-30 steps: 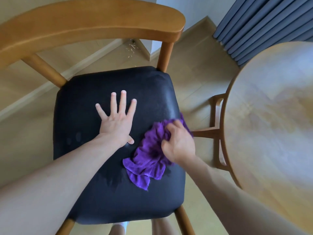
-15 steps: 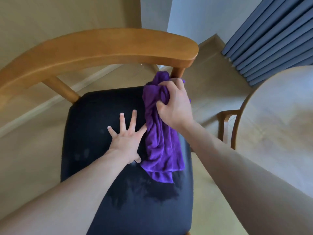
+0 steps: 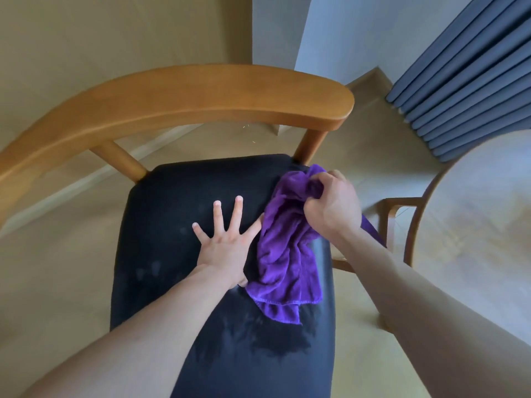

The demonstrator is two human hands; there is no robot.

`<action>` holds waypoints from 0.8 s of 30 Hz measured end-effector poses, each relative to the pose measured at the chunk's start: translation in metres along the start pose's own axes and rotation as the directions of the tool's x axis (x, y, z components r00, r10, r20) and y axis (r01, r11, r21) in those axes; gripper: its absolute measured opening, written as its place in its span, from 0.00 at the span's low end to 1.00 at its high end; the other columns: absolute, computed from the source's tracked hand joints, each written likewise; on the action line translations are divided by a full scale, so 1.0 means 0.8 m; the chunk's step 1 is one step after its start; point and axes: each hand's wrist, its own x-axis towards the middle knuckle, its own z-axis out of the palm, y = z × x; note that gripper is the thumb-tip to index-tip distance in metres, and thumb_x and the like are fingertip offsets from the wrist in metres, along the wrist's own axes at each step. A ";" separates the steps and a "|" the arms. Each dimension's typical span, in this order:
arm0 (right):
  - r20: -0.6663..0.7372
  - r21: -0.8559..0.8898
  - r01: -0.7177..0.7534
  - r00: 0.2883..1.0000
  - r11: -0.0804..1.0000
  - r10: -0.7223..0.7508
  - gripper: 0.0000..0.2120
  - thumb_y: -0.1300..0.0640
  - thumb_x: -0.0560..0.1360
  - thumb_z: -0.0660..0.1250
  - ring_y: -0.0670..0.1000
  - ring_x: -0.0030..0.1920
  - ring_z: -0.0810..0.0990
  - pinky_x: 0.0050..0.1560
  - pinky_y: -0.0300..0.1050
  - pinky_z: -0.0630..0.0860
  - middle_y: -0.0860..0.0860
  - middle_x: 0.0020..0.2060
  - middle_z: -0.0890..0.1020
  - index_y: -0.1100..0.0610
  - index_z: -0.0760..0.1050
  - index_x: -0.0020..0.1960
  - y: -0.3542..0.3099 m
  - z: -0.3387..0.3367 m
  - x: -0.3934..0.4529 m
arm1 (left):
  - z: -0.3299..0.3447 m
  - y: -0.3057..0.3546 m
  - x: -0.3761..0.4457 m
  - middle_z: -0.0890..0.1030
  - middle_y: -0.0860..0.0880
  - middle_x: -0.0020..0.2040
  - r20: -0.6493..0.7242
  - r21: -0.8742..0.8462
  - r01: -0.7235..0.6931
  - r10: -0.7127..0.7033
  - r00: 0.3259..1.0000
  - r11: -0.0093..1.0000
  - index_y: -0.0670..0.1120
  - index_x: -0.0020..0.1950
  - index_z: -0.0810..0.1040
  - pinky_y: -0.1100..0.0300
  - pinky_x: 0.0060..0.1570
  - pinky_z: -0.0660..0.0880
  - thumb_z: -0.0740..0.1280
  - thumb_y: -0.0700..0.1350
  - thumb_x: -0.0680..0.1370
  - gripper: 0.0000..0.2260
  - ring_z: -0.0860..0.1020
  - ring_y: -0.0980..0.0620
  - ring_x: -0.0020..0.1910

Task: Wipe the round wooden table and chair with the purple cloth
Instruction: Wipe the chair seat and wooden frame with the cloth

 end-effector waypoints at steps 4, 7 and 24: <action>0.079 -0.042 0.380 0.923 0.924 -0.376 0.29 0.63 0.70 0.63 0.59 0.59 0.73 0.59 0.53 0.74 0.48 0.71 0.74 0.54 0.75 0.71 -0.054 0.033 0.022 | 0.006 -0.003 0.004 0.22 0.46 0.76 0.004 0.012 -0.010 0.010 1.000 1.000 0.61 0.77 0.45 0.20 0.69 0.52 0.84 0.56 0.63 0.57 0.29 0.29 0.77; 0.194 -0.283 0.290 0.951 0.914 -0.241 0.27 0.61 0.74 0.62 0.60 0.62 0.72 0.60 0.53 0.74 0.47 0.71 0.73 0.50 0.71 0.73 -0.051 0.048 0.035 | 0.004 -0.003 0.002 0.22 0.46 0.76 0.012 0.027 -0.013 0.013 1.000 1.000 0.60 0.75 0.45 0.20 0.69 0.52 0.84 0.56 0.63 0.56 0.29 0.29 0.77; 0.215 -0.235 0.393 0.913 0.889 -0.347 0.26 0.60 0.77 0.62 0.58 0.63 0.72 0.53 0.53 0.76 0.46 0.76 0.67 0.53 0.68 0.75 -0.061 0.037 0.035 | -0.003 -0.001 0.000 0.21 0.46 0.75 0.033 0.018 -0.004 0.004 0.999 1.000 0.61 0.80 0.43 0.20 0.70 0.50 0.84 0.56 0.64 0.59 0.28 0.30 0.77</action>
